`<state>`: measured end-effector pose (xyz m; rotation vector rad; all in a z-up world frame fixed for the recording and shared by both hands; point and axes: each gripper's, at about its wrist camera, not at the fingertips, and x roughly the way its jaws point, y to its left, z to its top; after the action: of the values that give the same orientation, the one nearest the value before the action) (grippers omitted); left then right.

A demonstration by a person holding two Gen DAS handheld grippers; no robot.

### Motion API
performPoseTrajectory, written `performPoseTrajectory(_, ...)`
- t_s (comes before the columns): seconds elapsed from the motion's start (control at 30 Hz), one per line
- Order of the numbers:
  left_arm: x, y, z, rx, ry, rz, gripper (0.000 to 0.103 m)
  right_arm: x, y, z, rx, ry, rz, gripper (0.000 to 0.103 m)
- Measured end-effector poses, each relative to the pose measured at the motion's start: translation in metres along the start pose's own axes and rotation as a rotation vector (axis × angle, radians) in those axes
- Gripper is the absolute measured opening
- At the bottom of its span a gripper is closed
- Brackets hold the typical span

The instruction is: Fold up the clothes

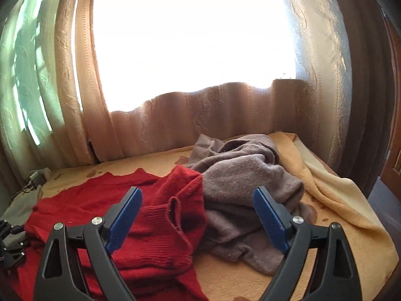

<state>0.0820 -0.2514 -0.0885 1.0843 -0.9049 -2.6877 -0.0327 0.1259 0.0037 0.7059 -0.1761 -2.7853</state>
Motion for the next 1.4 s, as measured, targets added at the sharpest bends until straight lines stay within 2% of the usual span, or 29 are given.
performPoseTrajectory(0.07,-0.002,-0.007,0.000,0.041,-0.009,0.040,0.033,0.013,0.024,0.005,-0.036,0.074,0.124,0.098)
performPoseTrajectory(0.13,0.000,-0.014,0.002,0.068,-0.017,0.101,0.047,0.029,0.054,0.012,-0.101,0.169,0.250,0.100)
performPoseTrajectory(0.2,-0.001,-0.020,0.004,0.093,-0.036,0.160,0.052,0.047,0.093,0.026,-0.186,0.239,0.362,0.101)
performPoseTrajectory(0.33,-0.005,-0.024,0.006,0.101,-0.062,0.193,0.058,0.107,0.174,0.055,-0.215,0.463,0.635,0.101)
performPoseTrajectory(0.4,-0.005,-0.023,0.006,0.095,-0.064,0.195,0.058,0.142,0.214,0.057,-0.210,0.568,0.712,0.101)
performPoseTrajectory(0.57,-0.007,-0.024,0.005,0.095,-0.071,0.199,0.058,0.205,0.307,0.041,-0.330,0.719,0.738,0.099)
performPoseTrajectory(0.67,-0.007,-0.026,0.005,0.101,-0.074,0.202,0.058,0.229,0.357,0.022,-0.453,0.774,0.712,0.091)
performPoseTrajectory(0.77,-0.006,-0.025,0.006,0.100,-0.073,0.199,0.058,0.238,0.396,-0.007,-0.638,0.819,0.676,0.065)
performPoseTrajectory(0.8,-0.007,-0.026,0.006,0.100,-0.073,0.200,0.058,0.239,0.407,-0.017,-0.703,0.831,0.668,0.059)
performPoseTrajectory(0.83,-0.007,-0.026,0.006,0.101,-0.072,0.200,0.058,0.238,0.415,-0.028,-0.783,0.839,0.655,0.055)
performPoseTrajectory(0.97,-0.007,-0.028,0.006,0.101,-0.071,0.200,0.058,0.231,0.428,-0.059,-0.998,0.823,0.579,0.048)
performPoseTrajectory(1.0,-0.007,-0.028,0.006,0.101,-0.071,0.199,0.058,0.230,0.428,-0.059,-1.016,0.816,0.571,0.038)
performPoseTrajectory(1.03,-0.007,-0.028,0.006,0.101,-0.070,0.198,0.058,0.229,0.427,-0.057,-1.020,0.805,0.565,0.021)
performPoseTrajectory(1.1,-0.006,-0.029,0.006,0.100,-0.068,0.197,0.058,0.225,0.423,-0.048,-1.007,0.756,0.550,0.010)
performPoseTrajectory(1.3,-0.006,-0.029,0.006,0.085,-0.055,0.182,0.058,0.219,0.405,-0.002,-0.826,0.555,0.511,0.007)
performPoseTrajectory(1.4,-0.006,-0.027,0.006,0.067,-0.041,0.158,0.058,0.229,0.410,0.004,-0.757,0.532,0.495,0.007)
